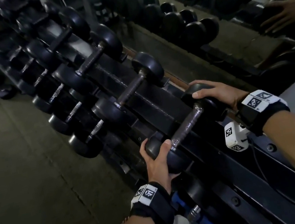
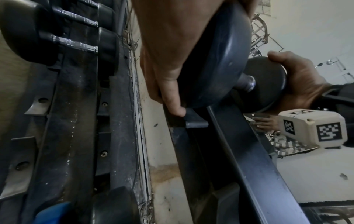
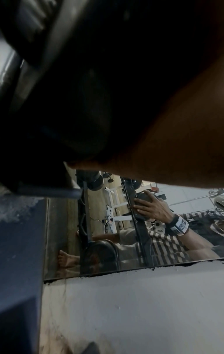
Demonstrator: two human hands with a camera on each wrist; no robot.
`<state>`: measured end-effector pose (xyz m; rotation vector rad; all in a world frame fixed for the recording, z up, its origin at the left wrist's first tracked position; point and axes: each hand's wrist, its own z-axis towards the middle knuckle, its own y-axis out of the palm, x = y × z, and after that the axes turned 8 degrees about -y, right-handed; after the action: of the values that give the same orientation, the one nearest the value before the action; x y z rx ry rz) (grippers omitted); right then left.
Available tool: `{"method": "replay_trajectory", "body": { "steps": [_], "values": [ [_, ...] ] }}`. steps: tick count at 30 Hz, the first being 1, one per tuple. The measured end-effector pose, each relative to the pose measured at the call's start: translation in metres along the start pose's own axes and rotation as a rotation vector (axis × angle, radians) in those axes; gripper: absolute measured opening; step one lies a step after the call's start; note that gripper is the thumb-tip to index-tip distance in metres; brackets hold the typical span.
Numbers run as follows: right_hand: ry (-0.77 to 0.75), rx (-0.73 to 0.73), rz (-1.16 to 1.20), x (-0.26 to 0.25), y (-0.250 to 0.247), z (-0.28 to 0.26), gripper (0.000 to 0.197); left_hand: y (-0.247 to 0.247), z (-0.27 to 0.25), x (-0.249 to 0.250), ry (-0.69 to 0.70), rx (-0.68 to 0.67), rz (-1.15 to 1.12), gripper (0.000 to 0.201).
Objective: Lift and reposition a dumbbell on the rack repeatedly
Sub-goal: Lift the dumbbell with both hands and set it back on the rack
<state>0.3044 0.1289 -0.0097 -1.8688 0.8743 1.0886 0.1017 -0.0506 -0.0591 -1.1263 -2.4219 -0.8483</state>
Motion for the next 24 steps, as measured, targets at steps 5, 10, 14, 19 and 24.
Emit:
{"method": "replay_trajectory", "body": {
  "steps": [5, 10, 14, 19, 24],
  "values": [
    [0.001, 0.019, 0.003, -0.001, 0.000, -0.002, 0.058, -0.004, 0.005, 0.002, -0.016, -0.047, 0.022, 0.046],
    [0.000, 0.103, 0.028, -0.004, 0.004, -0.013, 0.056, -0.008, 0.009, 0.006, -0.021, -0.070, 0.042, 0.047],
    [-0.041, 0.227, 0.078, -0.007, 0.010, -0.031, 0.038, -0.011, 0.011, 0.018, -0.001, -0.101, 0.076, 0.053],
    [-0.054, 0.409, 0.219, -0.003, 0.025, -0.056, 0.037, -0.012, 0.006, 0.050, 0.113, -0.124, 0.186, 0.056],
    [-0.058, 0.599, 0.400, -0.006, 0.042, -0.080, 0.043, 0.000, -0.003, 0.091, 0.265, -0.165, 0.312, 0.065]
  ]
}}
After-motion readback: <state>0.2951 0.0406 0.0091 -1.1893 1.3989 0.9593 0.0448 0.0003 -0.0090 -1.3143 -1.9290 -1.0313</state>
